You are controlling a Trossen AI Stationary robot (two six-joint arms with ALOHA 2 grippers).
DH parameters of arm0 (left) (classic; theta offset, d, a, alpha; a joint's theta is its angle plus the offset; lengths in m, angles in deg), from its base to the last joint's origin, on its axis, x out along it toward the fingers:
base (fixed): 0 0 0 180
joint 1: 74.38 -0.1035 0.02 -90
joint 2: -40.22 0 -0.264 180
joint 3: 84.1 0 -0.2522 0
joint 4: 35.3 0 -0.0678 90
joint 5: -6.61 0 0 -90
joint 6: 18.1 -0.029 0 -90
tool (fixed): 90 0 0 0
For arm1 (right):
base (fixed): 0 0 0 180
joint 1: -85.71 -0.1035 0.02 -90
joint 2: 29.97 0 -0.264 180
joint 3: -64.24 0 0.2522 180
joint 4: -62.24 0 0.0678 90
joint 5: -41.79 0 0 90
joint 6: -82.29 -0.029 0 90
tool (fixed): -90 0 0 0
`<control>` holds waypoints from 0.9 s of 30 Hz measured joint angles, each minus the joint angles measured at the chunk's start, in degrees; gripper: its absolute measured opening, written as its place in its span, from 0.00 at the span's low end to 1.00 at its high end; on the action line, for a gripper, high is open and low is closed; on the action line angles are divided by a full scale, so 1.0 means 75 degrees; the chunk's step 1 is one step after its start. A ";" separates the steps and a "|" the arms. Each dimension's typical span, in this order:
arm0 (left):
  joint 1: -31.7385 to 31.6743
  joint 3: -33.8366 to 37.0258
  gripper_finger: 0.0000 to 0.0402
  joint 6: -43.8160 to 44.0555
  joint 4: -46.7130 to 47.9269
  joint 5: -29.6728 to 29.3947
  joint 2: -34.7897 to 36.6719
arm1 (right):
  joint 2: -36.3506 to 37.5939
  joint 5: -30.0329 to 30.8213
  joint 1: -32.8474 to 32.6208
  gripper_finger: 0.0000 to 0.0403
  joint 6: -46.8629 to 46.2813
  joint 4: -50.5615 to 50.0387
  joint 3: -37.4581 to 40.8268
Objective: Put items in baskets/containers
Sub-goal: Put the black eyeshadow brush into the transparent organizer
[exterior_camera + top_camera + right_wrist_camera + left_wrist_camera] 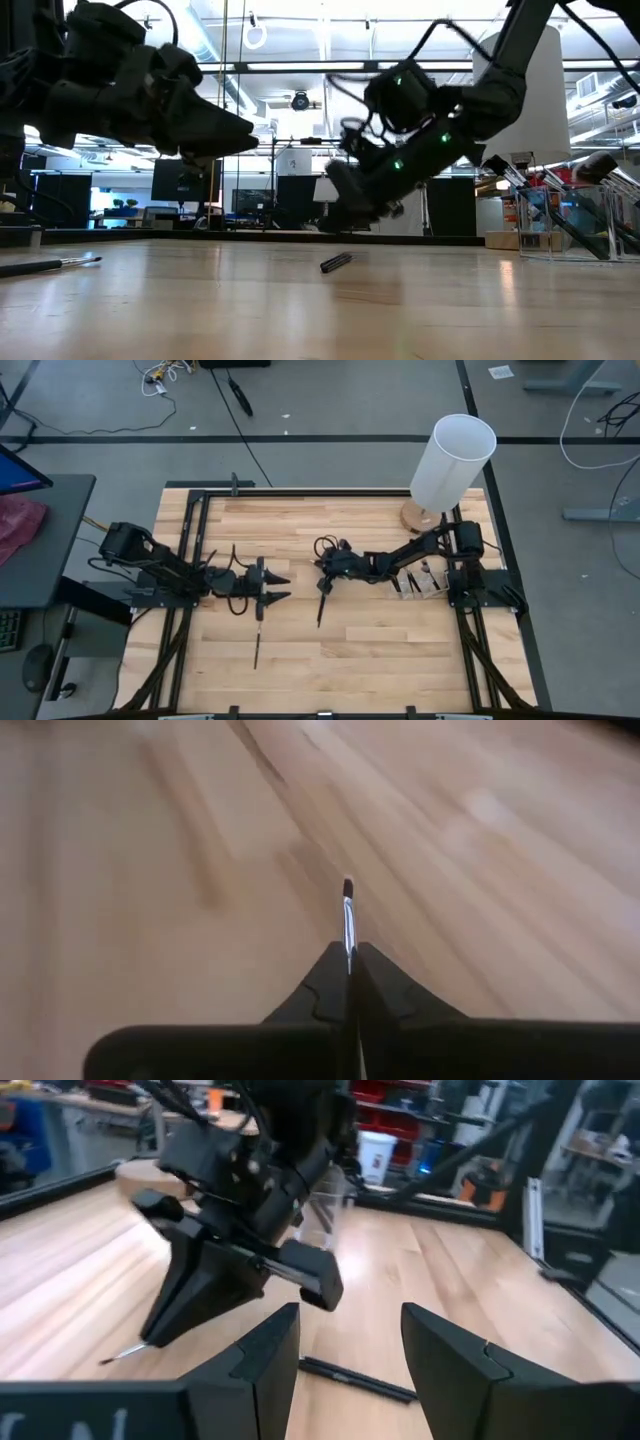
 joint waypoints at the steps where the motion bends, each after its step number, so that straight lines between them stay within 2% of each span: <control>1: 0.0050 -0.0001 0.45 -0.0143 0.0001 0.0010 0.0000 | 0.0063 0.0021 -0.0073 0.02 0.0016 0.0061 -0.0002; 8: 0.0183 -0.0001 0.45 -0.0504 0.0012 0.0006 0.0000 | 0.0474 -0.0113 -0.0649 0.02 0.0711 0.1523 -0.0015; 12: 0.0241 -0.0001 0.45 -0.0500 -0.0025 0.0002 0.0000 | 0.0704 -0.0632 -0.1007 0.02 0.1070 0.2232 -0.0015; 15: 0.0267 -0.0001 0.45 -0.0574 -0.0299 0.0015 0.0000 | 0.0733 -0.1352 -0.1274 0.02 0.1202 0.2851 -0.0020; 18: 0.0338 -0.0001 0.45 -0.0774 -0.0785 0.0090 0.0000 | 0.0733 -0.1681 -0.1529 0.02 0.1262 0.3063 -0.0021; 21: 0.0474 -0.0157 0.45 -0.1170 -0.1127 0.0605 0.0000 | 0.0733 -0.1693 -0.1724 0.02 0.1279 0.3080 -0.0021; 23: 0.0577 -0.0362 0.45 -0.1414 -0.1105 0.0904 0.0000 | 0.0733 -0.1684 -0.1802 0.02 0.1282 0.3117 -0.0025; 27: 0.0739 -0.0855 0.45 -0.1714 -0.0506 0.0944 0.0000 | 0.0733 -0.1678 -0.1872 0.02 0.1281 0.3117 -0.0030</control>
